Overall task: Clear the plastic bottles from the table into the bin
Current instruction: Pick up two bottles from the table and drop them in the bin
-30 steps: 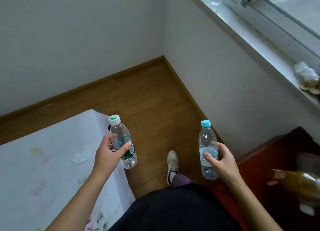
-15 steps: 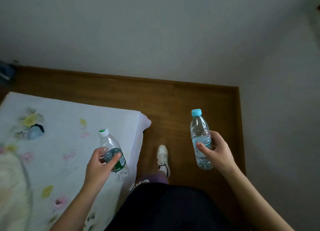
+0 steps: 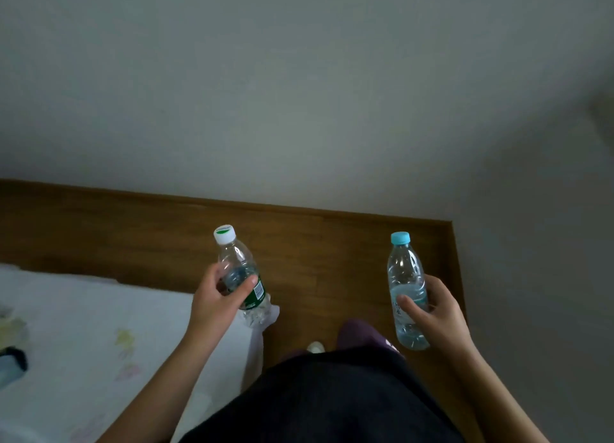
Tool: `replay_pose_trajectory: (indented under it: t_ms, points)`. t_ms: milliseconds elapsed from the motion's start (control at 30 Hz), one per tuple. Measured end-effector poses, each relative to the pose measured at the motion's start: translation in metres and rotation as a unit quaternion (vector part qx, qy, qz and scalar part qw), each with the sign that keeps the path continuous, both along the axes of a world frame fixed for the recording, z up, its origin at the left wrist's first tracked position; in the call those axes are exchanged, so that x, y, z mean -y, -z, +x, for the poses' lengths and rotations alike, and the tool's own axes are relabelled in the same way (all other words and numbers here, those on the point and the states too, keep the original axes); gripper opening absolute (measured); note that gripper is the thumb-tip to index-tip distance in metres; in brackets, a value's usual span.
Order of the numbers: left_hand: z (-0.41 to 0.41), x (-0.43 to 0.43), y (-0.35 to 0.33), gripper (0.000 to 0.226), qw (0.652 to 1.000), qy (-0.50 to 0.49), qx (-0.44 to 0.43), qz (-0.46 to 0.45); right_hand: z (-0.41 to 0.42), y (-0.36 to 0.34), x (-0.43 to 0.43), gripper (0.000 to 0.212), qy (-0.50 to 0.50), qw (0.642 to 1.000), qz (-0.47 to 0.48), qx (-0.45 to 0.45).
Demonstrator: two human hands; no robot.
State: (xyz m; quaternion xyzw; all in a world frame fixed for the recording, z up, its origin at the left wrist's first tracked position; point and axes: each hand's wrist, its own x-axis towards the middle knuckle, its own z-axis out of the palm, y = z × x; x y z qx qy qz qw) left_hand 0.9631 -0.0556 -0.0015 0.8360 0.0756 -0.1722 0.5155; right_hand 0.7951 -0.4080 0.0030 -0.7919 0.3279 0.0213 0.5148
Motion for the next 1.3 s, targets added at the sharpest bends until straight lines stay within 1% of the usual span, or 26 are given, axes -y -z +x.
replay_pose_trajectory:
  t_ms: [67,133,233,333,433,500,567,667,800,933,1000,1067,1100,1167,1233,1300]
  points:
    - [0.032,0.018,-0.008,0.050,1.000,0.018,0.002,-0.008,0.021,0.001,0.014,0.060,-0.005,1.000,-0.008,-0.006]
    - [0.070,0.034,-0.010,0.057,1.000,0.028,0.003,-0.002,0.057,0.005,0.031,0.060,-0.008,1.000,-0.009,-0.016]
    - [0.122,0.048,-0.008,0.062,1.000,0.006,0.000,0.005,0.126,0.011,0.052,0.060,-0.035,0.999,-0.012,-0.019]
    - [0.162,0.047,-0.004,0.056,0.997,-0.070,-0.028,0.004,0.212,0.017,0.062,0.058,-0.089,0.996,-0.015,-0.017]
    - [0.188,0.035,-0.006,0.044,0.981,-0.183,-0.041,-0.041,0.307,0.018,0.057,0.056,-0.169,0.985,-0.004,-0.026]
    - [0.196,0.023,-0.011,0.046,0.962,-0.267,-0.024,-0.052,0.368,0.015,0.042,0.062,-0.236,0.971,0.006,-0.032]
    - [0.196,0.010,-0.017,0.050,0.940,-0.340,-0.018,-0.037,0.425,0.011,0.020,0.066,-0.309,0.951,0.006,-0.027]
    - [0.182,-0.013,-0.022,0.048,0.902,-0.431,-0.027,-0.011,0.498,0.003,-0.027,0.066,-0.406,0.914,0.021,-0.018]
    - [0.157,-0.038,-0.024,0.046,0.835,-0.550,-0.025,0.011,0.572,-0.003,-0.100,0.060,-0.504,0.863,0.048,-0.005]
    - [0.146,-0.063,-0.018,0.048,0.774,-0.632,-0.031,0.007,0.622,-0.003,-0.171,0.057,-0.574,0.816,0.065,0.007]
    - [0.150,-0.077,-0.011,0.054,0.752,-0.658,-0.037,0.004,0.642,0.000,-0.202,0.059,-0.599,0.798,0.060,0.004]
    - [0.164,-0.095,-0.005,0.057,0.736,-0.676,-0.038,-0.006,0.660,0.003,-0.230,0.063,-0.612,0.789,0.052,0.001]
    - [0.174,-0.106,-0.002,0.057,0.732,-0.680,-0.038,-0.013,0.670,0.005,-0.243,0.065,-0.615,0.788,0.046,-0.002]
    - [0.198,-0.130,0.004,0.056,0.737,-0.674,-0.046,-0.021,0.689,0.006,-0.262,0.068,-0.610,0.792,0.036,-0.011]
    - [0.231,-0.158,0.004,0.054,0.753,-0.656,-0.050,-0.017,0.709,0.008,-0.277,0.068,-0.592,0.805,0.037,-0.016]
    - [0.272,-0.189,0.000,0.053,0.781,-0.624,-0.040,-0.002,0.732,0.010,-0.291,0.065,-0.564,0.825,0.036,-0.006]
